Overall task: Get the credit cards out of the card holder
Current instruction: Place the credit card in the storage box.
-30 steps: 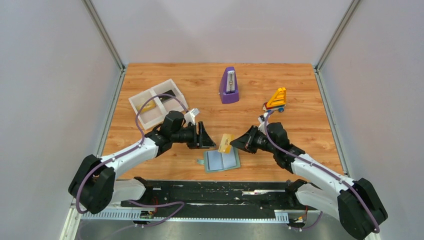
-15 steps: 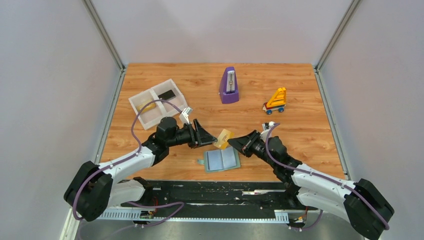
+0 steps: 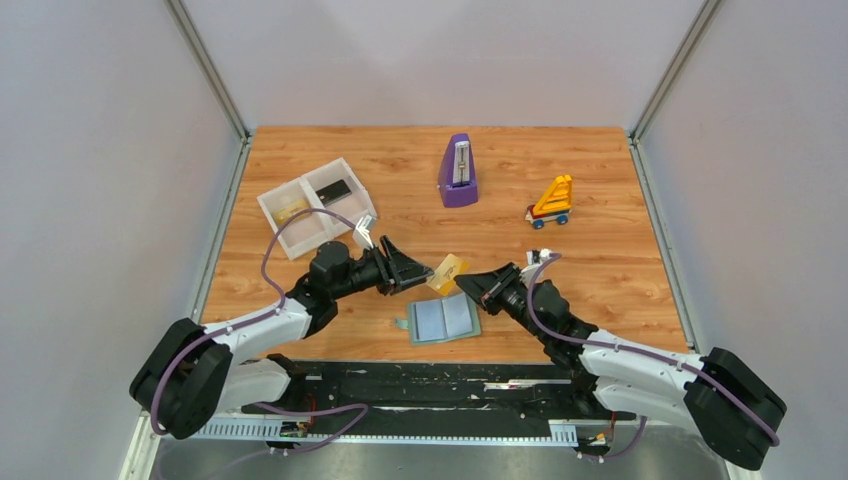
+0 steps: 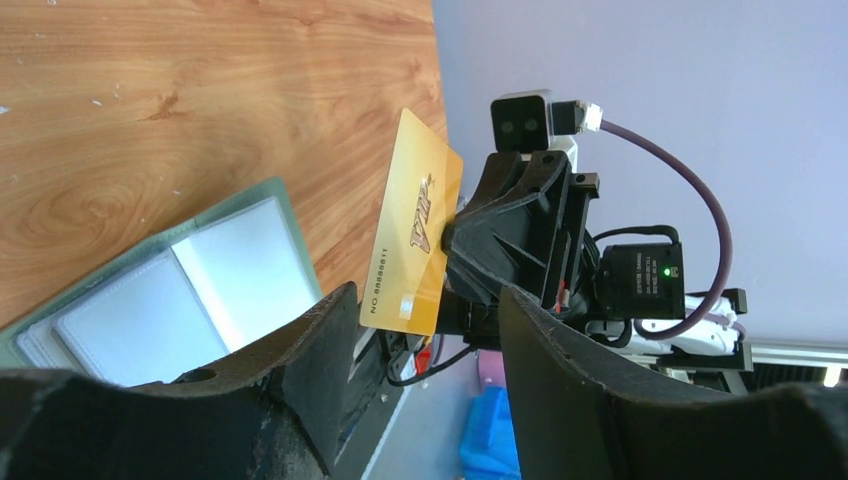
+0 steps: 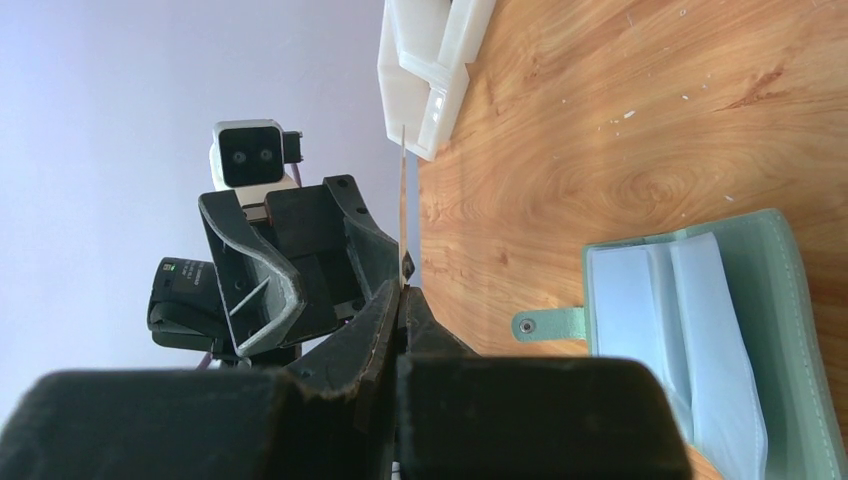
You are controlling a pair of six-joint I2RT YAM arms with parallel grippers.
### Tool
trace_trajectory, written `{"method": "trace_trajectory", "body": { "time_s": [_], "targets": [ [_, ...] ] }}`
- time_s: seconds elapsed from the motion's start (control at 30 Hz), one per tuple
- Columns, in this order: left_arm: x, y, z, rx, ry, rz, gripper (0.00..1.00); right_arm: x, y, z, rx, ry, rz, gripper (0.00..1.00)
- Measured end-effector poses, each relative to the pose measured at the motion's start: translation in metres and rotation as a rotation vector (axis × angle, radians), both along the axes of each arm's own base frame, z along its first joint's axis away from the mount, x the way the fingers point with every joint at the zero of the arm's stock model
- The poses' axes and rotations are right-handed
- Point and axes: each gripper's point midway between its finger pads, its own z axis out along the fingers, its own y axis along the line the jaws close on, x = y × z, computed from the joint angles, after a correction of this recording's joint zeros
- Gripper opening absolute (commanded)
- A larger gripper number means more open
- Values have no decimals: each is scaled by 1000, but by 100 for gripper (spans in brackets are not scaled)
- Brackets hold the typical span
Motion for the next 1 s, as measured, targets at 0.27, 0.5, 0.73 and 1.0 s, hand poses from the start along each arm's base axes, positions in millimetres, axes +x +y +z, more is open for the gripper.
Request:
{"method": "trace_trajectory", "body": {
  "time_s": [0.27,0.5,0.73,1.0],
  "targets": [
    [-2,-1,-6,18,3,-9,67,-1,0,-1,-1,-1,1,0],
    [-6,0,-10,26,10,-24,59,-1,3,-2,3,-9,9,0],
    [-8,-1,-12,25,4,-41,17,-6,14,-8,0,-14,74,1],
    [-16,-4,-12,16,-21,-101,0,-14,15,-13,-43,-60,185,36]
  ]
}}
